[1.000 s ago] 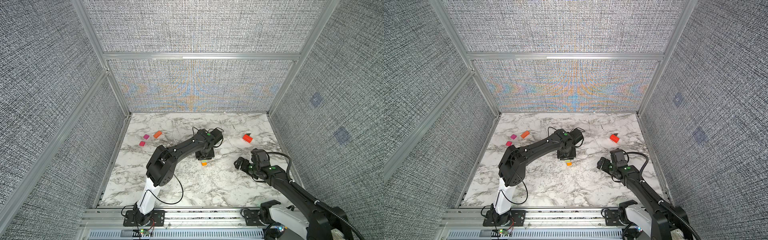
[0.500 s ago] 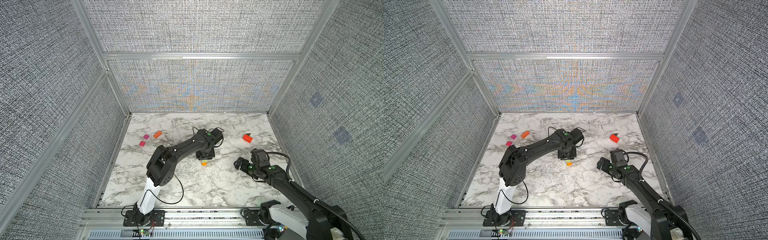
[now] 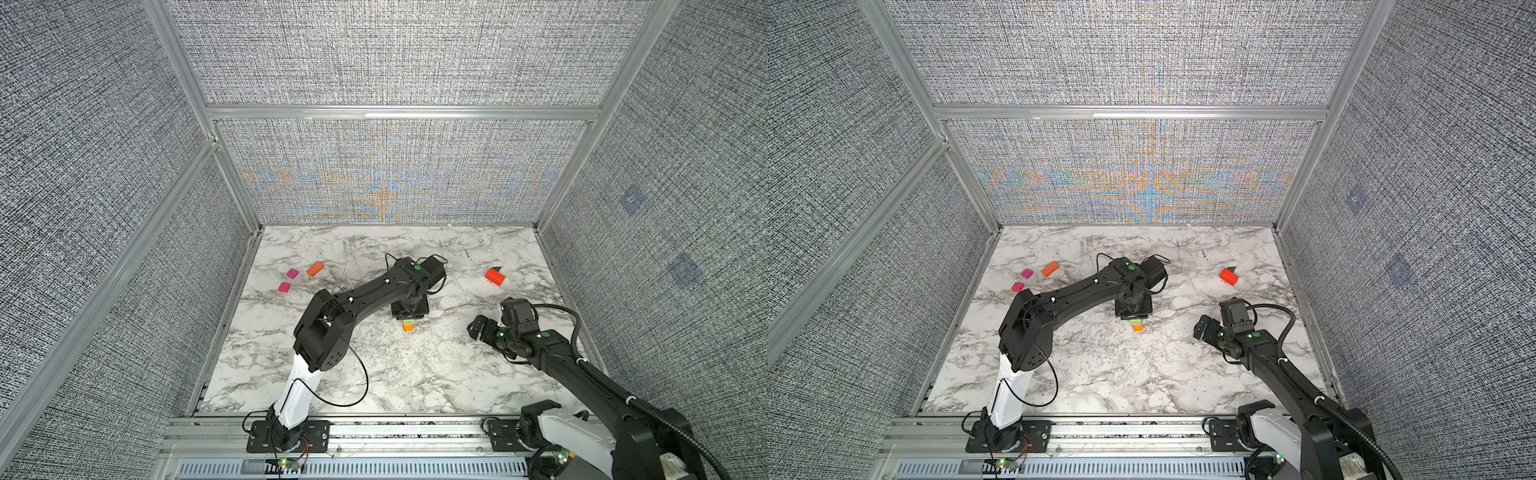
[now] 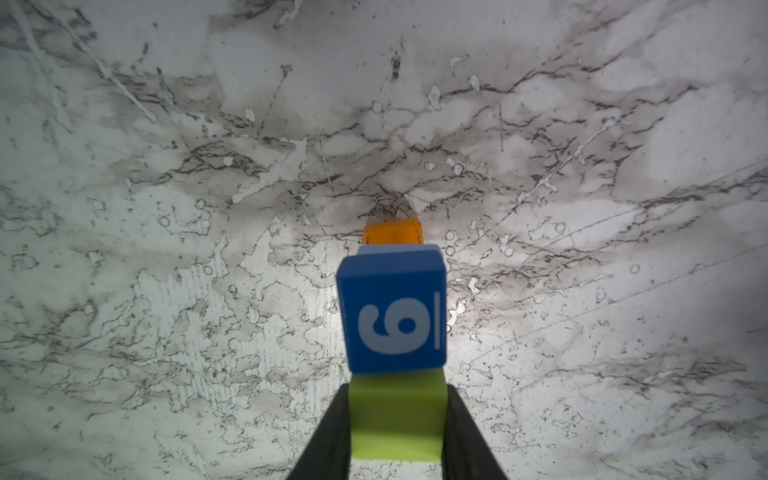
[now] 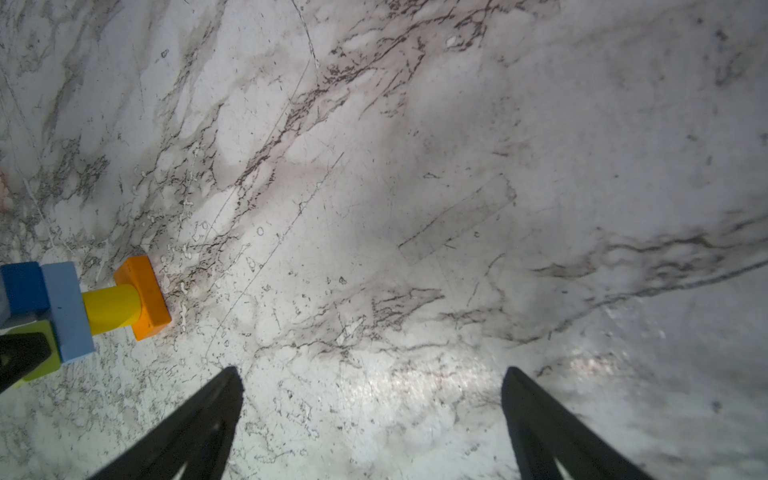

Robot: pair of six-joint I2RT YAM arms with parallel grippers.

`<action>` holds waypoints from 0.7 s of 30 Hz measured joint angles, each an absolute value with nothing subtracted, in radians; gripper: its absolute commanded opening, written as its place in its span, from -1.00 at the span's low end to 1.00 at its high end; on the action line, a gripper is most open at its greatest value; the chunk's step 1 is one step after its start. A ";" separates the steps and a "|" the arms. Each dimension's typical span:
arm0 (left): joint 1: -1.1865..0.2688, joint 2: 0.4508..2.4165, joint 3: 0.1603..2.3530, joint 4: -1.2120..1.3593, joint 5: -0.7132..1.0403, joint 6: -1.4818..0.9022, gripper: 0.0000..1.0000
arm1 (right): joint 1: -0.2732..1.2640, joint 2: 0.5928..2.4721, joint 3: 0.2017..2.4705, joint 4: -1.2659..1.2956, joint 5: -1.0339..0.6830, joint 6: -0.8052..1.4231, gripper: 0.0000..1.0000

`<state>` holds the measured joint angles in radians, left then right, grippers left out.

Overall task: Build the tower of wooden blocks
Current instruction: 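Lower the lime-green cube beside the light-blue block under the blue cube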

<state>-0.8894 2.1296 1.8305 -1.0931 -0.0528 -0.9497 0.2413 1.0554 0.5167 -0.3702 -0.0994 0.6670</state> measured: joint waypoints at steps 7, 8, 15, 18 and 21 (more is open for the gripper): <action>-0.889 2.131 1.837 -1.090 -0.053 -0.947 -0.17 | 0.241 1.062 0.519 -0.370 -0.106 0.666 0.98; -0.889 2.131 1.837 -1.090 -0.053 -0.947 -0.16 | 0.241 1.062 0.519 -0.370 -0.106 0.666 0.98; -0.889 2.132 1.842 -1.090 -0.053 -0.946 -0.03 | 0.241 1.065 0.524 -0.367 -0.107 0.665 0.98; -0.889 2.132 1.842 -1.091 -0.053 -0.943 0.14 | 0.241 1.068 0.524 -0.367 -0.107 0.662 0.99; -0.891 2.126 1.842 -1.095 -0.054 -0.941 0.29 | 0.241 1.068 0.524 -0.367 -0.107 0.658 0.98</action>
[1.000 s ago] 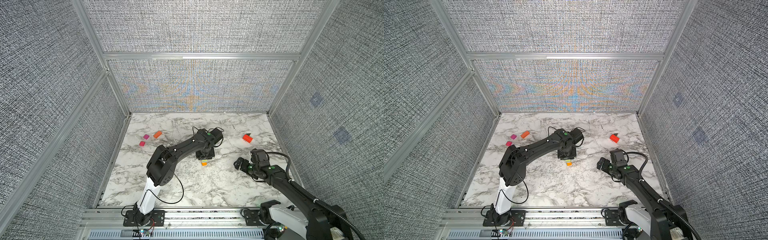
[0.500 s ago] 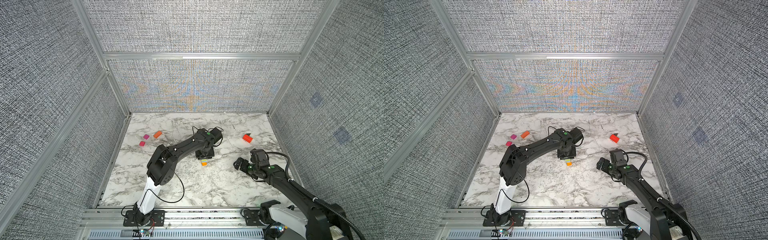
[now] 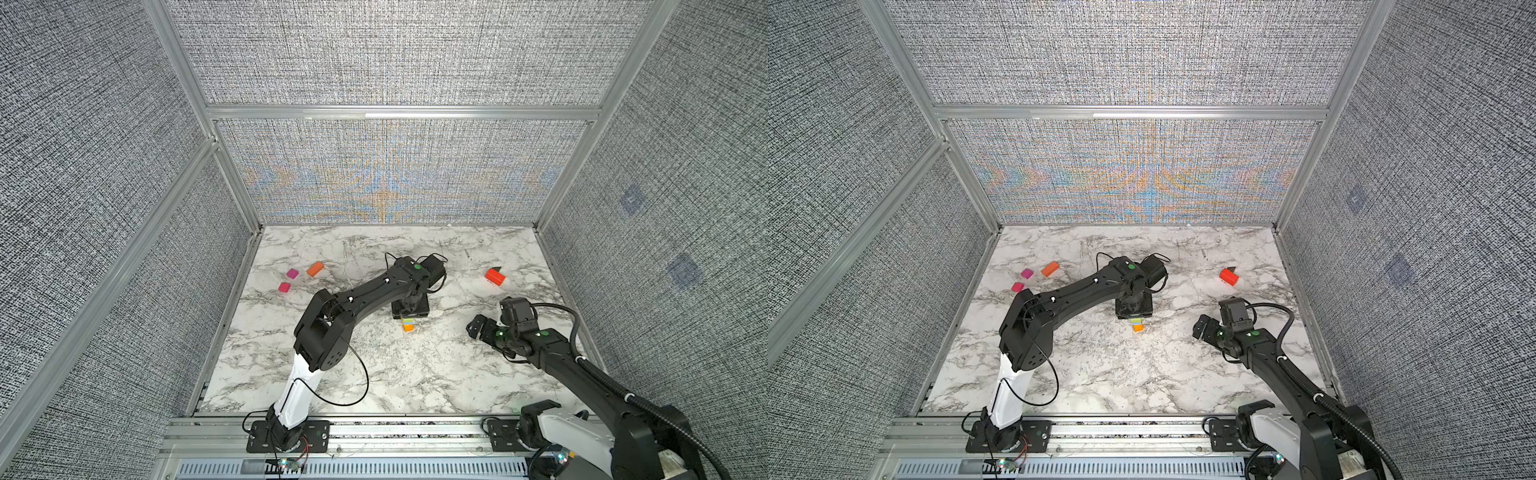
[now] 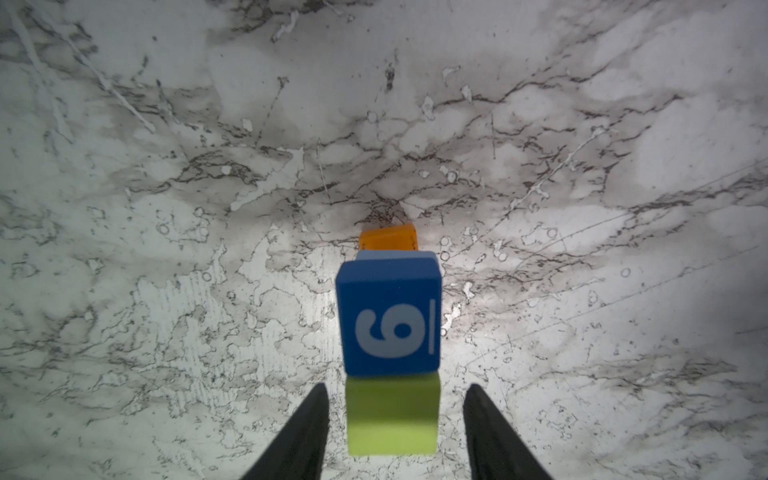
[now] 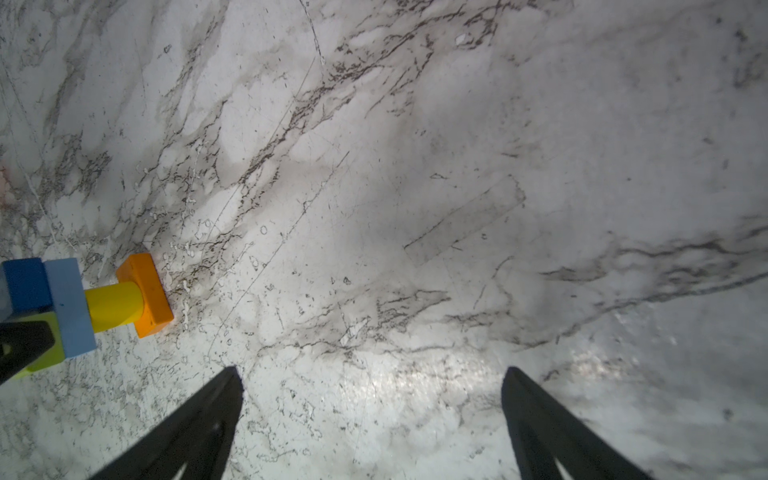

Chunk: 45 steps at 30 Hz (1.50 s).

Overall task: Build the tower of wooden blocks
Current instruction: 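Lower the lime-green cube beside the light-blue block under the blue cube, then open the left gripper and move it back toward the magenta cubes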

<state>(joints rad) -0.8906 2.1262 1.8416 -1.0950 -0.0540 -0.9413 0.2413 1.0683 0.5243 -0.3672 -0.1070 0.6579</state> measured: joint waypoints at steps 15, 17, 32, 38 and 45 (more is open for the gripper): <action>-0.791 1.745 1.621 -1.139 -0.148 -0.891 0.98 | 0.242 1.029 0.572 -0.363 -0.267 0.527 0.99; -0.731 1.703 1.600 -1.148 -0.147 -0.866 0.98 | 0.242 1.028 0.597 -0.363 -0.270 0.512 0.99; -0.180 1.761 1.677 -1.098 -0.095 -0.558 0.78 | 0.252 1.309 0.870 -0.355 -0.323 0.458 0.98; -0.056 1.970 1.839 -1.092 -0.050 -0.471 0.60 | 0.263 1.408 0.928 -0.314 -0.363 0.458 0.98; 0.004 2.210 2.021 -1.093 -0.044 -0.379 0.55 | 0.268 1.481 0.939 -0.273 -0.388 0.447 0.98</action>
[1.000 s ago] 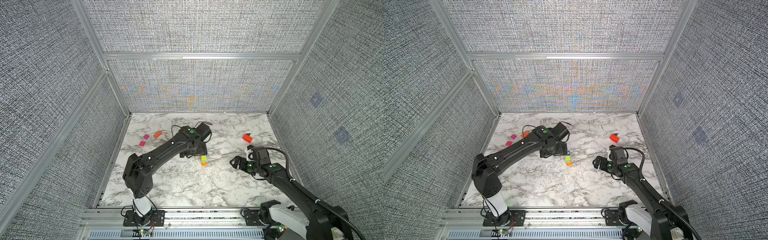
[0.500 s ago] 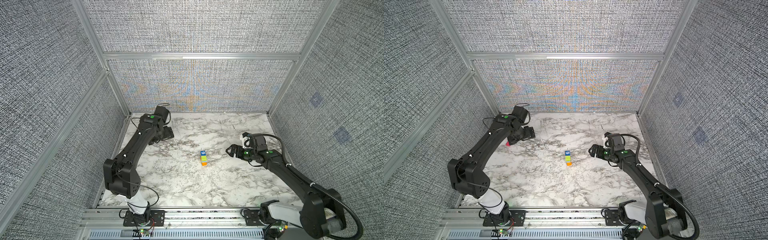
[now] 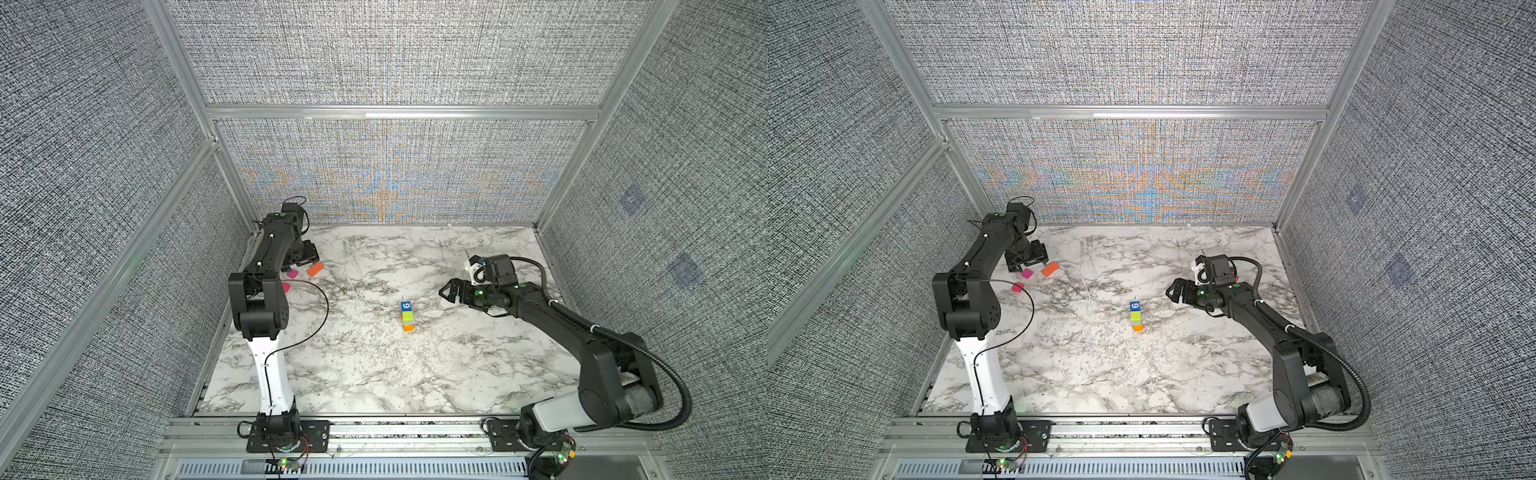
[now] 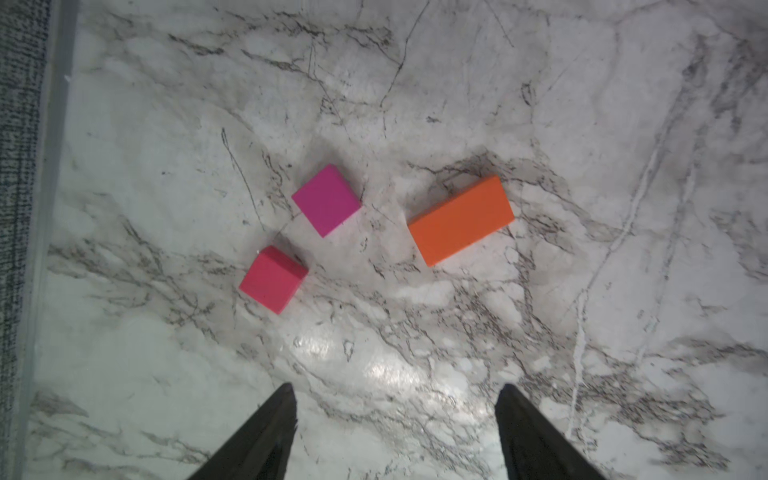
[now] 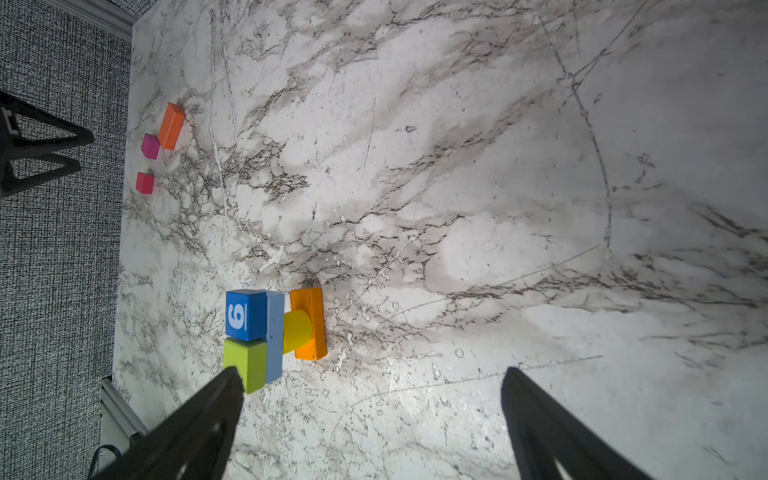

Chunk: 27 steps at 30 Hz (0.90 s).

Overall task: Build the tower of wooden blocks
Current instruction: 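Open the left gripper and move it back toward the magenta cubes, then lower the left gripper onto the magenta cube and close on it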

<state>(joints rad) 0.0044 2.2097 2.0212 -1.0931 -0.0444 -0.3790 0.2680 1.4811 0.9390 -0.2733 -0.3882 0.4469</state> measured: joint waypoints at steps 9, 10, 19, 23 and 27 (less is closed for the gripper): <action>0.094 2.403 2.150 -1.134 -0.046 -0.376 0.41 | 0.269 1.569 0.941 -0.257 -0.404 0.442 0.98; 0.094 2.416 2.154 -1.139 -0.044 -0.384 0.40 | 0.269 1.573 0.942 -0.254 -0.405 0.443 0.97; 0.104 2.458 2.186 -1.166 -0.052 -0.480 0.33 | 0.269 1.585 0.943 -0.241 -0.412 0.443 0.97; 0.107 2.481 2.227 -1.192 -0.052 -0.520 0.31 | 0.269 1.588 0.944 -0.239 -0.415 0.443 0.97; 0.109 2.509 2.270 -1.200 -0.043 -0.551 0.30 | 0.269 1.594 0.945 -0.236 -0.416 0.443 0.97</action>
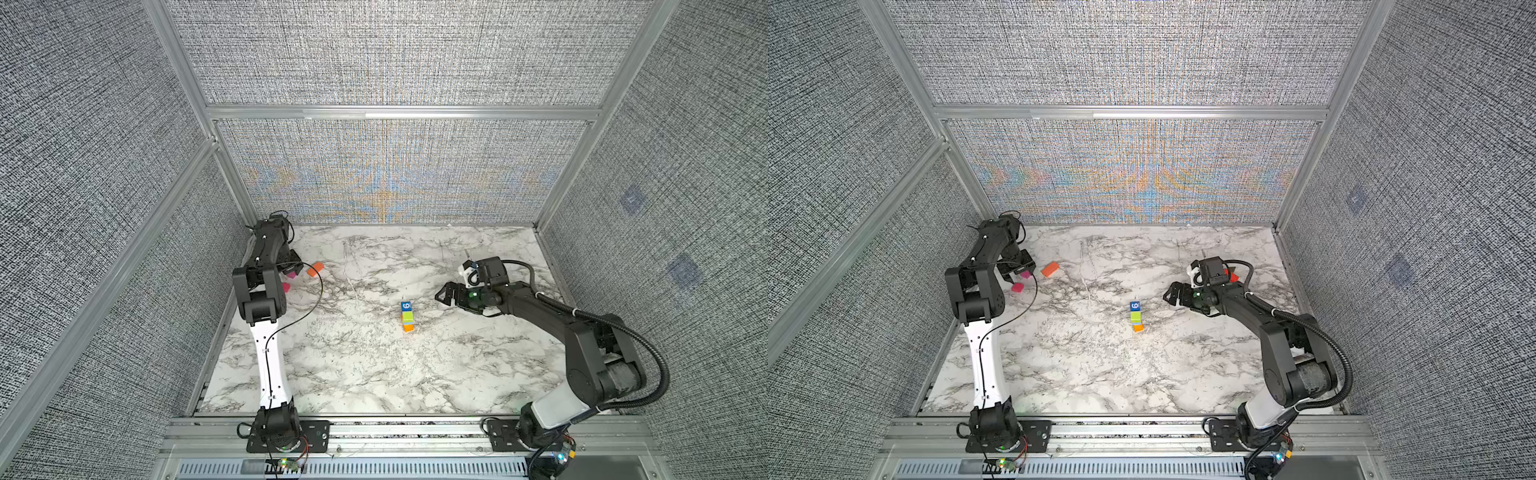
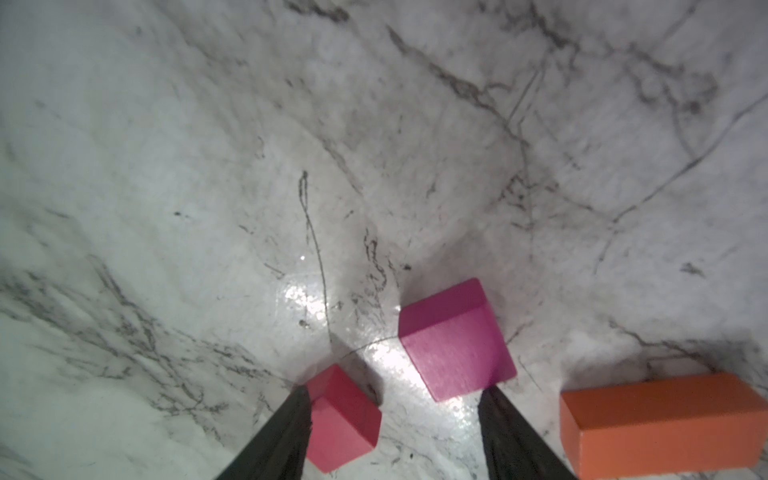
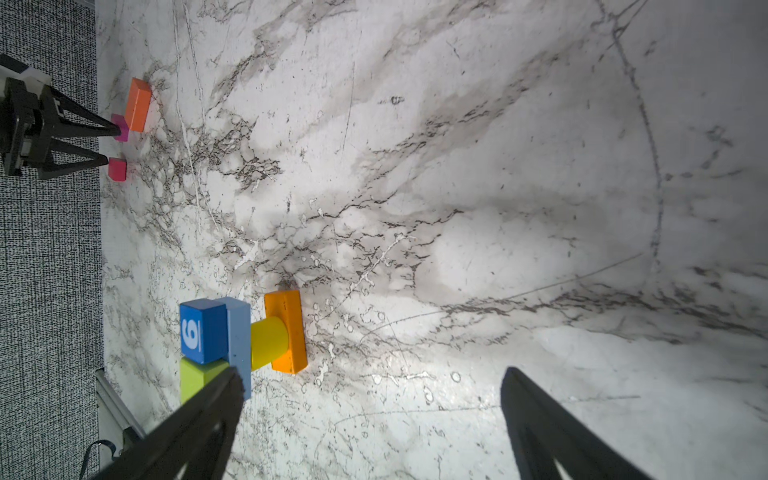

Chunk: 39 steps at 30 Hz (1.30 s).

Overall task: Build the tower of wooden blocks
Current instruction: 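Lower the left gripper onto the magenta cube and close on it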

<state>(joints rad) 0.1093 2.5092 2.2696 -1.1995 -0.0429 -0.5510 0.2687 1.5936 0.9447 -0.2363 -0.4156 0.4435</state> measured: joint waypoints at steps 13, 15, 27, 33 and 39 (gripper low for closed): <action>0.109 2.568 2.354 -1.208 0.011 -0.588 0.29 | 0.269 1.599 0.945 -0.235 -0.422 0.444 0.98; 0.109 2.568 2.357 -1.204 0.015 -0.591 0.29 | 0.269 1.599 0.945 -0.235 -0.422 0.445 0.97; 0.109 2.578 2.379 -1.176 0.037 -0.590 0.10 | 0.269 1.601 0.944 -0.230 -0.426 0.448 0.97; 0.109 2.595 2.406 -1.178 0.037 -0.590 -0.10 | 0.269 1.604 0.944 -0.227 -0.426 0.448 0.97; 0.109 2.595 2.405 -1.184 0.037 -0.583 -0.27 | 0.269 1.608 0.944 -0.228 -0.427 0.448 0.97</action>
